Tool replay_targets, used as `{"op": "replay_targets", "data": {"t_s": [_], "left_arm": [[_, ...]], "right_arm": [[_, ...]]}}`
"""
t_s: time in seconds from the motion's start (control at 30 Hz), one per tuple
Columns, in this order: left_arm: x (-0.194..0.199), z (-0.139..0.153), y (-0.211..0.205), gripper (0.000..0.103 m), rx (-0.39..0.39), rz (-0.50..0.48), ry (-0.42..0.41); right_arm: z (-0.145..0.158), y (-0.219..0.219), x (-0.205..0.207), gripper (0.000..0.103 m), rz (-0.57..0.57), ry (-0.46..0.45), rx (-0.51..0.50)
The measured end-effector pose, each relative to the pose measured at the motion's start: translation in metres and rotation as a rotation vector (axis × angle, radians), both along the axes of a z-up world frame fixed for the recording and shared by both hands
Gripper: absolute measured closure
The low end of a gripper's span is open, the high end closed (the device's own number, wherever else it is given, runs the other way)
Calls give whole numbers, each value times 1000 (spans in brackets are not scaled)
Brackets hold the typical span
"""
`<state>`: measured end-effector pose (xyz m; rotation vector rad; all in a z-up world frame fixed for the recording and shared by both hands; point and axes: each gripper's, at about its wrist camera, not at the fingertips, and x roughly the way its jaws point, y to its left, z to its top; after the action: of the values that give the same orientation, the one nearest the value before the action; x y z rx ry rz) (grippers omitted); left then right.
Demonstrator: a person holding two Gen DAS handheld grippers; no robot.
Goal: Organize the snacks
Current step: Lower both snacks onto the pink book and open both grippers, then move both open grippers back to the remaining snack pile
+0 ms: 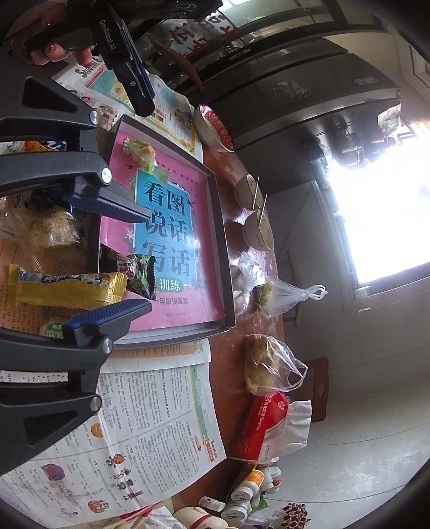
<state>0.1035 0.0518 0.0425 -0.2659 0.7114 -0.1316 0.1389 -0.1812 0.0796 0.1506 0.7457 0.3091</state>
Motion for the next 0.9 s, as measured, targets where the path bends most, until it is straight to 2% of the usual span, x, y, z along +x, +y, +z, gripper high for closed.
{"op": "replay_targets", "data": {"t_s": [0.5, 0.9], "left_arm": [[-18, 8, -18, 29, 16, -78, -15], [-28, 8, -34, 29, 39, -127, -8]], "right_arm": [[12, 4, -19, 45, 24, -30, -10], [14, 3, -29, 44, 35, -36, -22]]}}
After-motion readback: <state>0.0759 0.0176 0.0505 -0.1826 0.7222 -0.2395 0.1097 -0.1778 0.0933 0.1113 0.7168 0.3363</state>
